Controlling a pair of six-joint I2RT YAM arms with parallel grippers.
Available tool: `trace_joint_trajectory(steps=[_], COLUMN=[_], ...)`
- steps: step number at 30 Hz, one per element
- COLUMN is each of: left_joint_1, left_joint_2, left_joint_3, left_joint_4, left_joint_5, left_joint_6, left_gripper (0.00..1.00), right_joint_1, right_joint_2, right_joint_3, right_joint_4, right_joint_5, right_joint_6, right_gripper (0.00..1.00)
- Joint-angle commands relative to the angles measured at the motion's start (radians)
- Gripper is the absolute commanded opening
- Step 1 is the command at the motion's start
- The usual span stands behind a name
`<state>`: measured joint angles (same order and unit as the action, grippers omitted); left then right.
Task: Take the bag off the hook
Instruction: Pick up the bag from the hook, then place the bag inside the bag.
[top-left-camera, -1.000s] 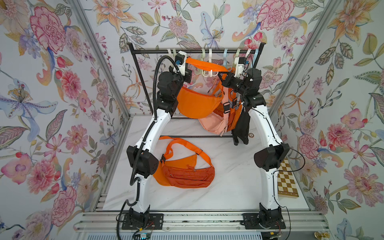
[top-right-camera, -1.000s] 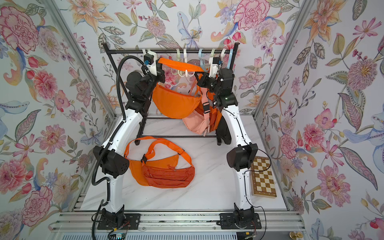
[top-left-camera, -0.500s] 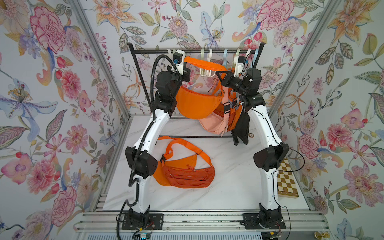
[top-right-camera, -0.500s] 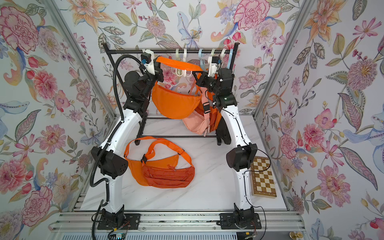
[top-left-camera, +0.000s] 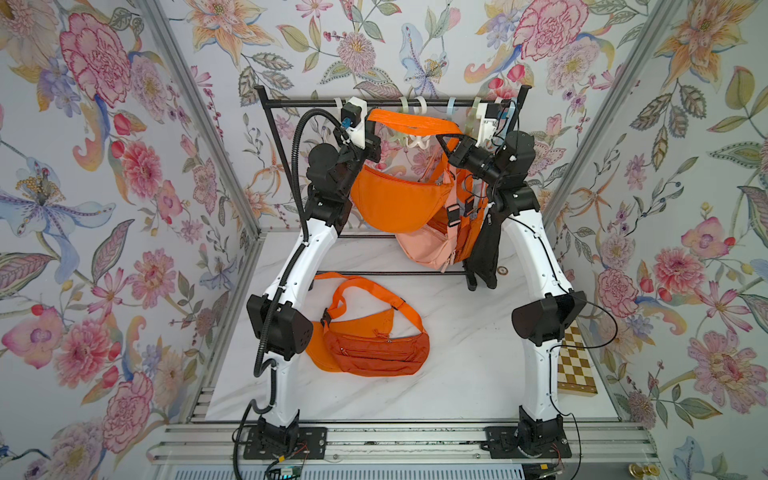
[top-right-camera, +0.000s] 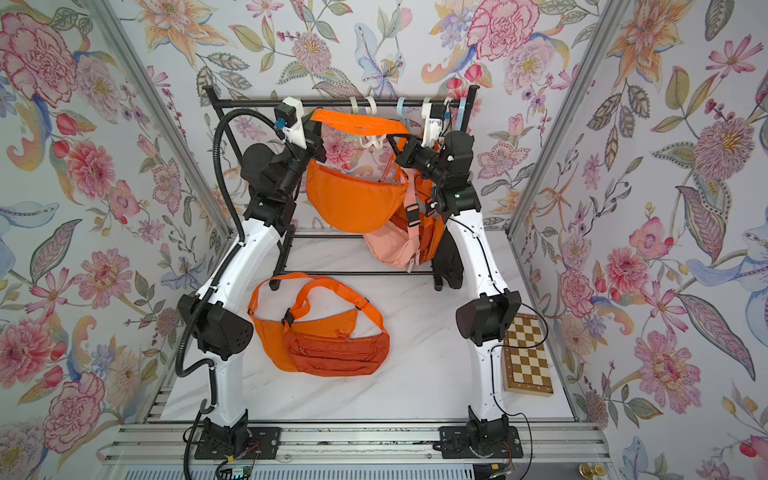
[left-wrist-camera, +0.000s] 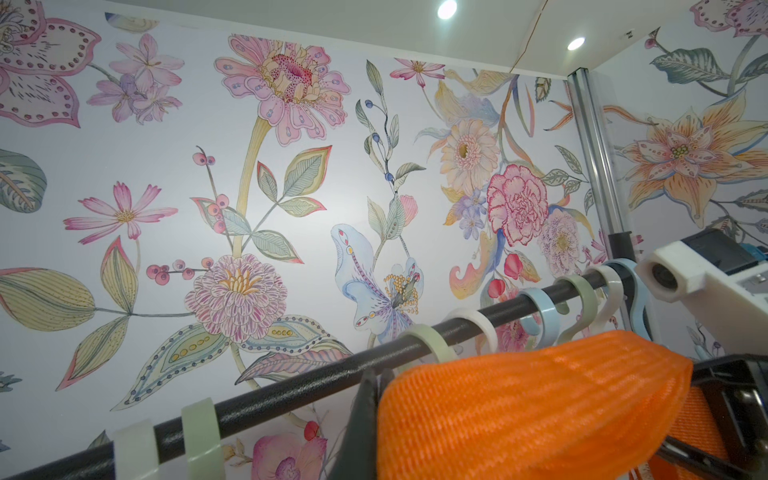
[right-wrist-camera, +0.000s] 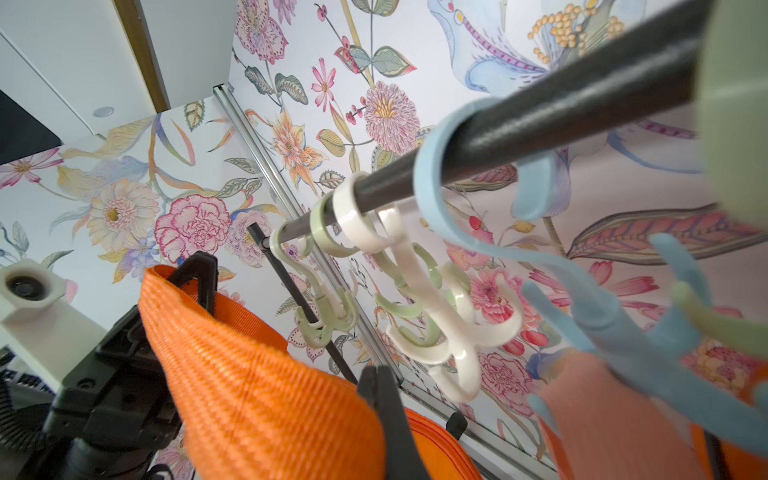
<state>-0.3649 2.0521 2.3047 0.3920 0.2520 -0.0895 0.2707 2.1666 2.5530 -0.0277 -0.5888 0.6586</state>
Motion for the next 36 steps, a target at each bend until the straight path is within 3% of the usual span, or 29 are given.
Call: trace_joint_trajectory(steps=[1,10,21,28,36], left_joint_1=[0.012,-0.004,-0.062,-0.164,-0.201], left_joint_2=[-0.135,-0.512,-0.969,-1.16,-1.385], left_joint_3=[-0.101,-0.651,-1.201,-1.374,-1.519], left_joint_4=[0.098,0.213,0.137,-0.059,-0.311], left_joint_5=[0.025,-0.074,-0.214,-0.262,-0.298], left_joint_6=[-0.007,0.07,0.076,0.064,-0.07], left_gripper=[0.0,0.0,0.0,0.0,0.0], right_joint_1=[0.014,0.086,0.255,0.316,0.366], right_joint_2=[-0.12,-0.435,-0.831,-1.058,-1.279], right_joint_3=[-0.091,-0.542,-1.058,-1.29,-1.49], right_joint_4=[0.035,0.054,-0.009,-0.058,-0.217], right_joint_5=[-0.019,0.028,0.149,0.239,0.365], right_joint_6=[-0.039,-0.158,-0.306,-0.308,-0.26], right_gripper=[0.0,0.0,0.0,0.0,0.0])
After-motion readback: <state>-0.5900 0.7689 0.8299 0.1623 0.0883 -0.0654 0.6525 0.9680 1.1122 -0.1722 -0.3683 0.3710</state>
